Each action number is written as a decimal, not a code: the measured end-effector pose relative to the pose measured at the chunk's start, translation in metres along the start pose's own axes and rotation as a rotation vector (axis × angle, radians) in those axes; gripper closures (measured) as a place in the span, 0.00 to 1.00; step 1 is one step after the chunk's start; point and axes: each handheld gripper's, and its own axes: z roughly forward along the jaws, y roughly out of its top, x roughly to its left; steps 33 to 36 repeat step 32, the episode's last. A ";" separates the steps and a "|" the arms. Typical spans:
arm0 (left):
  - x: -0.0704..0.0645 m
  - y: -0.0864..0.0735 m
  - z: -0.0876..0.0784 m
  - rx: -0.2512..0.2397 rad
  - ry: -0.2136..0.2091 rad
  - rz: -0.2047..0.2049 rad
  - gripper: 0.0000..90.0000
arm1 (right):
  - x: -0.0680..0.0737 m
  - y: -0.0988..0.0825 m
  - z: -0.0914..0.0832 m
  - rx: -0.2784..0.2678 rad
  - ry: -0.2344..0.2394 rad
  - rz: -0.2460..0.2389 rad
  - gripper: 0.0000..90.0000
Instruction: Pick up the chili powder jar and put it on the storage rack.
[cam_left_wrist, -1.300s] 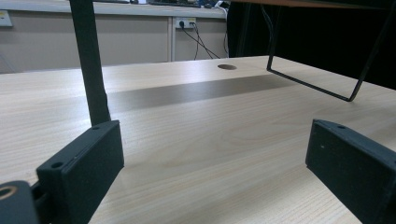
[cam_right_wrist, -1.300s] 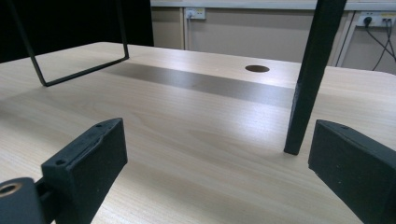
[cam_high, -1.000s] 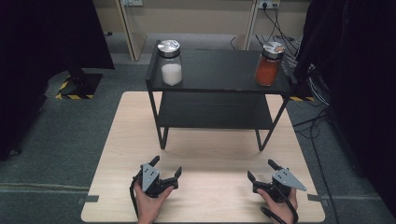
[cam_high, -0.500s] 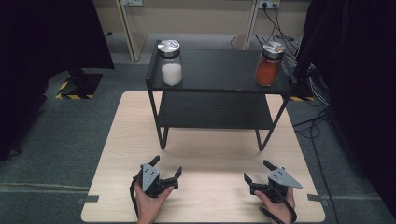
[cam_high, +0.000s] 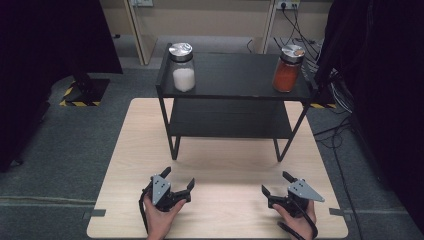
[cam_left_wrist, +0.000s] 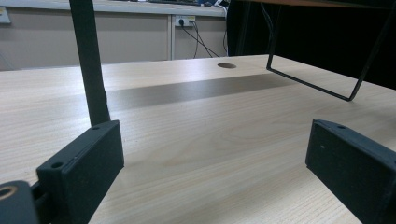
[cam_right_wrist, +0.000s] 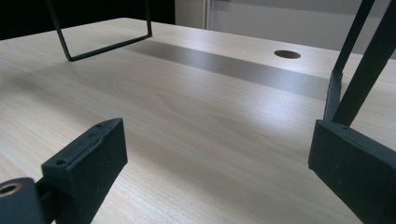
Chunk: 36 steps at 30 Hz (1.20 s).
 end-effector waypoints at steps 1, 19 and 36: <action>0.000 0.000 0.000 0.000 0.000 0.000 0.04 | 0.000 0.000 0.000 0.000 0.000 -0.001 0.05; 0.000 0.001 0.000 0.004 0.000 -0.002 0.04 | 0.000 0.000 0.000 -0.002 -0.002 0.006 0.05; 0.001 0.001 0.001 0.005 -0.003 -0.008 0.04 | -0.002 -0.004 -0.002 -0.020 -0.001 0.026 0.04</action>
